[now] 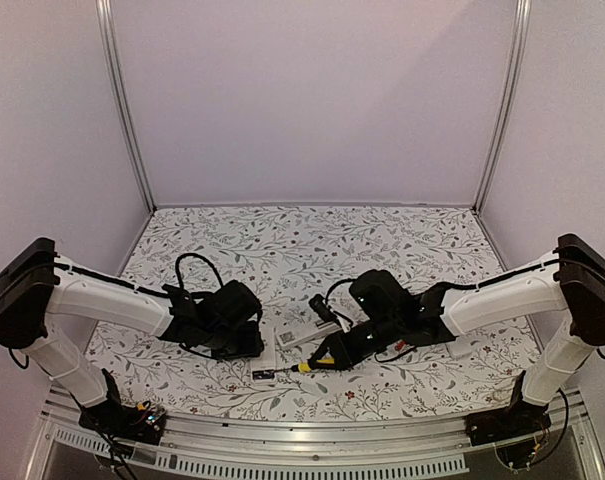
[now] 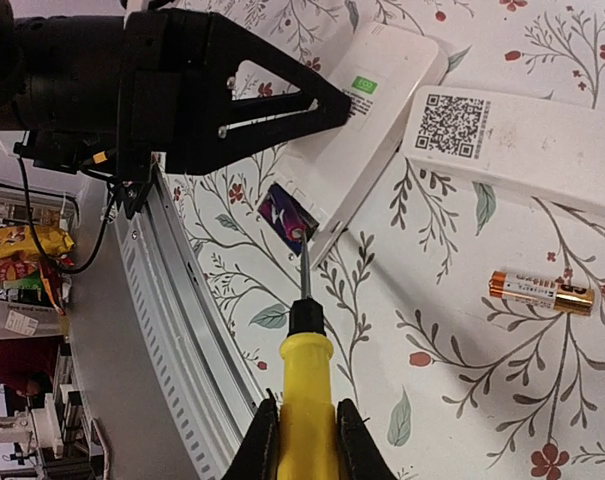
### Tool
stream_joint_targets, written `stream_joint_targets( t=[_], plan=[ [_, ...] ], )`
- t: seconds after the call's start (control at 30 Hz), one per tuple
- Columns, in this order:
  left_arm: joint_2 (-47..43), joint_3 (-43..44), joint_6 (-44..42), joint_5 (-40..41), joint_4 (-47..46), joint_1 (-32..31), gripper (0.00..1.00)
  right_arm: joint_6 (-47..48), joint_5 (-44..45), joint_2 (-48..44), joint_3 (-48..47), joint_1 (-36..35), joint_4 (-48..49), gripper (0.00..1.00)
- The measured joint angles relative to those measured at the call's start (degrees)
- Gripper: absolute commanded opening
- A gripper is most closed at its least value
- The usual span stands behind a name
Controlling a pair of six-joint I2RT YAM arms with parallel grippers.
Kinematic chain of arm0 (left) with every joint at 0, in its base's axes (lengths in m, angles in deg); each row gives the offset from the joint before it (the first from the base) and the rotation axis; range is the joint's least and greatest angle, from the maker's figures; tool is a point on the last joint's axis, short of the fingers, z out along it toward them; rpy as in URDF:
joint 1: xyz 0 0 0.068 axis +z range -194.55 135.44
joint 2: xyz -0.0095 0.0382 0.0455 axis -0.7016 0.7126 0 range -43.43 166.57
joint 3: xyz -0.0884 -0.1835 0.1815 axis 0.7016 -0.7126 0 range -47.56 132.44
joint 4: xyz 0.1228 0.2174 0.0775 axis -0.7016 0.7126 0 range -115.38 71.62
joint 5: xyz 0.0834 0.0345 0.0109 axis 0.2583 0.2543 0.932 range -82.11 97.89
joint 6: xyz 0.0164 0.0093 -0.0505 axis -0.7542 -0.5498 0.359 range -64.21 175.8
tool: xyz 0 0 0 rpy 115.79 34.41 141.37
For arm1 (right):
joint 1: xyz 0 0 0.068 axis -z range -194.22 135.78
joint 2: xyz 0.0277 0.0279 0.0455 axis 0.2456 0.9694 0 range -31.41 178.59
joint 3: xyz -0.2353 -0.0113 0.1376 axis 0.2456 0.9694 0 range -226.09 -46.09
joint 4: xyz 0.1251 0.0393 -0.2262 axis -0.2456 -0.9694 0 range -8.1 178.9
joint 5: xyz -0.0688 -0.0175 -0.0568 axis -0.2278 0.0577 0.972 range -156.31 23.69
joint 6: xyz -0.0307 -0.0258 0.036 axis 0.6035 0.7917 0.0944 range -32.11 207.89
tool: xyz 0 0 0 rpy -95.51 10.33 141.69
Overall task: Unload the batteries from the remote control
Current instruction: Remove the battery from the remote control without the battery cover.
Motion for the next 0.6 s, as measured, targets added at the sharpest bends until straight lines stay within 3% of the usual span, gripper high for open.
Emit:
stream_joint_targets(
  t=[0.6],
  plan=[
    [0.0,0.3,0.0,0.1,0.7,-0.2,0.33,0.0,-6.1,0.4,-0.2,-0.2,4.8,0.00]
  ],
)
